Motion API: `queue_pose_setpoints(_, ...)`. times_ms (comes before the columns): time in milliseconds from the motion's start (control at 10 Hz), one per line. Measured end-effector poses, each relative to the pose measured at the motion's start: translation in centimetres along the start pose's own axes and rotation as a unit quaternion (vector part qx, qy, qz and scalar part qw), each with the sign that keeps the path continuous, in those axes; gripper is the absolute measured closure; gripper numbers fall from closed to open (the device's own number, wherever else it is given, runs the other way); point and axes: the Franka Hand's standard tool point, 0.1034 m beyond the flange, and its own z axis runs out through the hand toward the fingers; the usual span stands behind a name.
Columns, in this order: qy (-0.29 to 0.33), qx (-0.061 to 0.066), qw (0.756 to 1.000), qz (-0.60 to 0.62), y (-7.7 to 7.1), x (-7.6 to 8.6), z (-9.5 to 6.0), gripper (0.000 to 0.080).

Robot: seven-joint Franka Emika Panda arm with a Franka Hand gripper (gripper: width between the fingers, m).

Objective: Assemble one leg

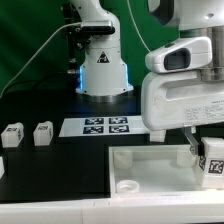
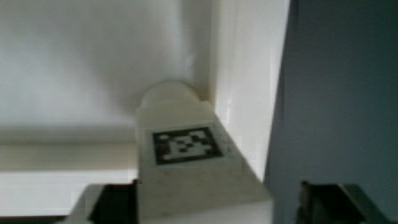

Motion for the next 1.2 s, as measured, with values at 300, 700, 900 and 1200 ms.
queue_pose_setpoints(300, 0.000, 0.001, 0.991, 0.136, 0.28, 0.03, 0.01, 0.0485)
queue_pose_setpoints(700, -0.003, 0.008, 0.956, 0.294, 0.56, 0.03, 0.07, 0.0485)
queue_pose_setpoints(900, -0.016, 0.031, 0.910, 0.413, 1.00, 0.35, 0.10, 0.0485)
queue_pose_setpoints(1200, -0.038, 0.050, 0.816, 0.575, 0.96, 0.15, 0.21, 0.0485)
